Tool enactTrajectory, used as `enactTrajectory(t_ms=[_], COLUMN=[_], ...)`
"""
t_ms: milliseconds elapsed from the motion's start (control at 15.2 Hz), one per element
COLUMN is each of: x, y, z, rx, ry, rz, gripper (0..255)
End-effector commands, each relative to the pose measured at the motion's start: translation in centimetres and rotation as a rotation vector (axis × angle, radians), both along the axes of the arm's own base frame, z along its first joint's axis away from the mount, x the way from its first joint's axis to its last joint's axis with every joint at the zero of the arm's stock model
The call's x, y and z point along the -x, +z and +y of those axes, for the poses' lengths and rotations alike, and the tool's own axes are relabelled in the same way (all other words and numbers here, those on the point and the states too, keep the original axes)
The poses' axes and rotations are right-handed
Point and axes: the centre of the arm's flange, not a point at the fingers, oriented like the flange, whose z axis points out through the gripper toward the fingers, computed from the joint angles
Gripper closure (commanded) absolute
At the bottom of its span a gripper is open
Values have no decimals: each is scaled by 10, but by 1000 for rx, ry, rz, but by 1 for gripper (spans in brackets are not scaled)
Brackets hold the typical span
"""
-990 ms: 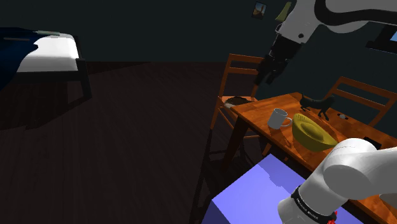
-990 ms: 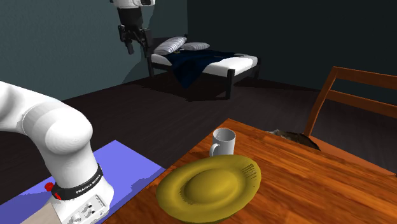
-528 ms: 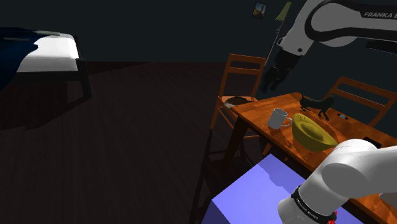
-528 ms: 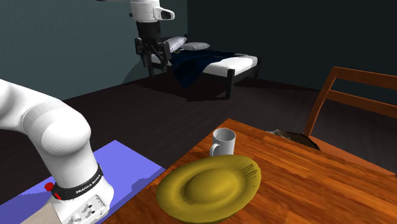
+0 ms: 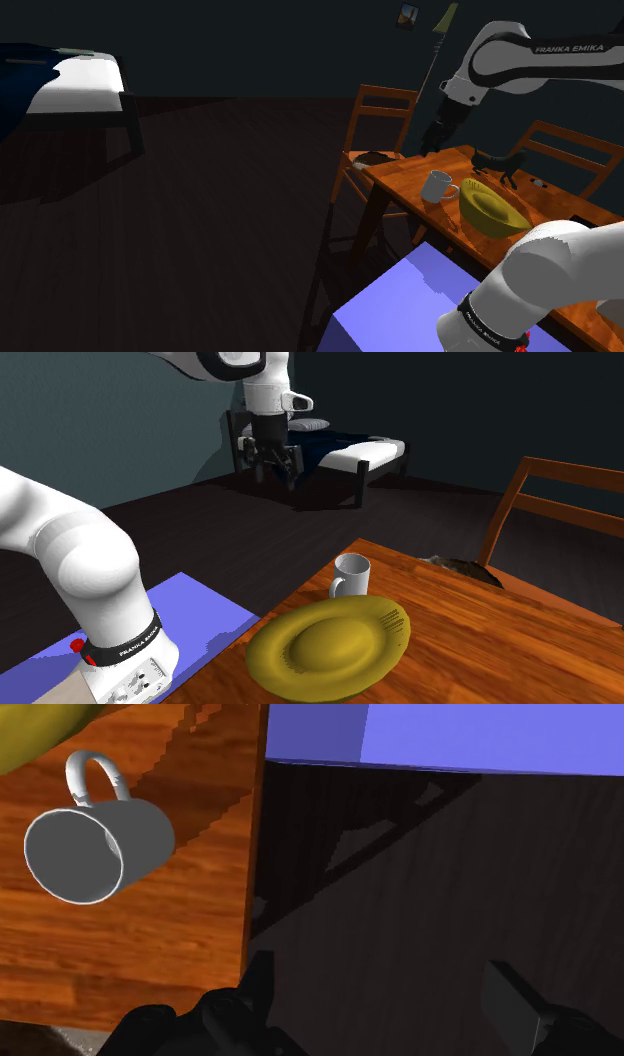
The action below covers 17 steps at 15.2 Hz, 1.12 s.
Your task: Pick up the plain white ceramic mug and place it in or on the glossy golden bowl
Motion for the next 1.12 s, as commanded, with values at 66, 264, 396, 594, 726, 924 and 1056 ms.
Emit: enactTrajectory(t_ms=[66, 264, 396, 594, 726, 924, 1056], x=[0, -3, -4, -6, -8, -10, -11], y=[-20, -37, -49, -66, -78, -95, -106], z=[-33, -67, -90, -125, -148, -182, -205], rx=[9, 17, 22, 30, 35, 43, 49], ry=[7, 12, 16, 21, 25, 30, 34], rz=[14, 28, 37, 51, 61, 75, 84], gripper=[0, 0, 0, 0, 0, 0, 0])
